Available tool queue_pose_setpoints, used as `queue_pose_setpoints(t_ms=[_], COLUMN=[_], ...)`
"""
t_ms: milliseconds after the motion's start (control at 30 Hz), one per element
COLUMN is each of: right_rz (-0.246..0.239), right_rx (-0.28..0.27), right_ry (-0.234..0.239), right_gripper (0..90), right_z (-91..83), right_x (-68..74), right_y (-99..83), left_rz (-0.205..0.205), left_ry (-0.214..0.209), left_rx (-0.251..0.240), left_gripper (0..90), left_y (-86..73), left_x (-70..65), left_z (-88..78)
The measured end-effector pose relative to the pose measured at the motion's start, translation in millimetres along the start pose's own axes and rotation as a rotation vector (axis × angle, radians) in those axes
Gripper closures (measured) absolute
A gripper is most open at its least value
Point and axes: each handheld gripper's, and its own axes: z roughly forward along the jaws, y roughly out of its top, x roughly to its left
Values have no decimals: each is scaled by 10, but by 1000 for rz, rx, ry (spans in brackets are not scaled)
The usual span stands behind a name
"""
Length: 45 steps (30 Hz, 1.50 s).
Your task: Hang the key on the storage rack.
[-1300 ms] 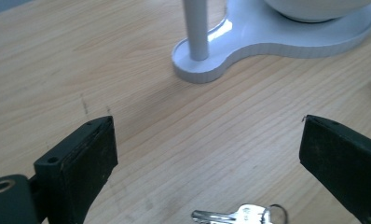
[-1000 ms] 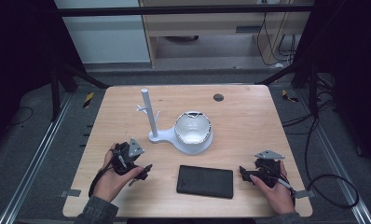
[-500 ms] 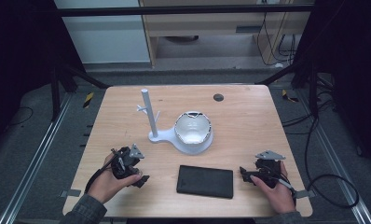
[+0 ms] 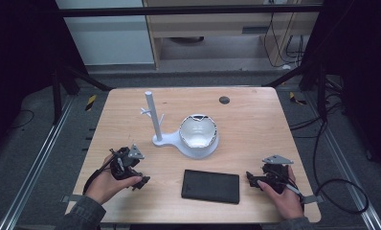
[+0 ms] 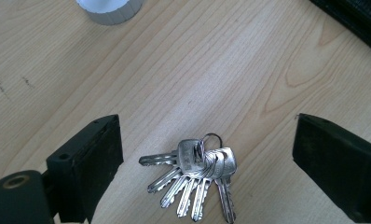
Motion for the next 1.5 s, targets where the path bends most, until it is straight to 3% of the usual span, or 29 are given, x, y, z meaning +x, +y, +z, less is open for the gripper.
queue_pose_setpoints(t_ms=[300, 400, 500, 833, 967, 1200, 1367, 1400, 1433, 1500], right_rz=[0, 0, 2, -1, -1, -1, -1, -1, 0, 0], right_rx=[0, -1, 0, -1, -1, -1, -1, -1, -1, -1], right_ry=[1, 1, 1, 1, 1, 1, 2, 2, 3, 3], right_gripper=[7, 7, 7, 7, 7, 7, 7, 7, 7, 7], right_z=[-1, -1, -1, -2, -2, -2, -2, -2, -3, -3], right_x=[0, 0, 1, 0, 0, 0, 1, 1, 2, 2], right_y=[-1, -1, -1, -3, -3, -3, -3, -3, -4, -4], left_rz=[34, 40, 73, 51, 71, 23, 24, 24, 20, 24], left_ry=[-21, -15, 7, -34, -44, -62, -68, -68, -94, -90], left_rx=[34, 52, 84, 167, 199, 219, 224, 224, 213, 218], left_gripper=[67, 67, 64, 153, 178, 223, 257, 285, 351, 380], left_y=[25, 27, 21, -114, -159, -186, -207, -207, -207, -198], left_x=[45, 40, 38, 124, 92, 123, 151, 151, 163, 162], left_z=[-9, 11, 56, 205, 253, 304, 329, 329, 316, 310])
